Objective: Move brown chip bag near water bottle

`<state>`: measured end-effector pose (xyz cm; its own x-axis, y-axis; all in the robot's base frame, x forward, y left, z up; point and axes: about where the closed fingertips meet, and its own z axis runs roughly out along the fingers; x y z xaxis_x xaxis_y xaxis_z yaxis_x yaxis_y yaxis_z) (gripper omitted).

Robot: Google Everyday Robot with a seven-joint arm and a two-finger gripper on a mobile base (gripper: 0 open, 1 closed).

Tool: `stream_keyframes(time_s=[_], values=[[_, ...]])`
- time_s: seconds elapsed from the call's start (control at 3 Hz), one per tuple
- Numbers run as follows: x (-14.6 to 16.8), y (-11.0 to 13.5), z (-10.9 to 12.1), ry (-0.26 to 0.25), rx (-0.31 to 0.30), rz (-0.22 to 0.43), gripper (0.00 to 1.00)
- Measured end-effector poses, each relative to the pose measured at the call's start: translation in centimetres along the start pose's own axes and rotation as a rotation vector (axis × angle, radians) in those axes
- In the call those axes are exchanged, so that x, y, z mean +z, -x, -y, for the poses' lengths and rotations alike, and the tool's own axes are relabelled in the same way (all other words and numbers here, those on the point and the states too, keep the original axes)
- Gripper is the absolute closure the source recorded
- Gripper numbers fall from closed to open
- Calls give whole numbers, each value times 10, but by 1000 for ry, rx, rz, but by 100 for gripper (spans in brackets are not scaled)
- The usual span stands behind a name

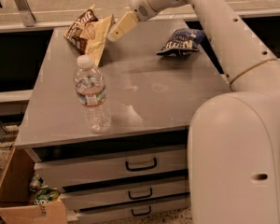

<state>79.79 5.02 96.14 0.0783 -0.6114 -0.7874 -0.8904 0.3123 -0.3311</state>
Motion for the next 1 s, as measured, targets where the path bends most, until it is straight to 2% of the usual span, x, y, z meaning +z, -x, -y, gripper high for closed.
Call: stream_keyframes(time_s=[0.33,0.67,1.0], values=[[43,13,1,-5,113,60,0],[79,14,-1,-17,169,41,0],[104,16,-7,1,210,17,0]])
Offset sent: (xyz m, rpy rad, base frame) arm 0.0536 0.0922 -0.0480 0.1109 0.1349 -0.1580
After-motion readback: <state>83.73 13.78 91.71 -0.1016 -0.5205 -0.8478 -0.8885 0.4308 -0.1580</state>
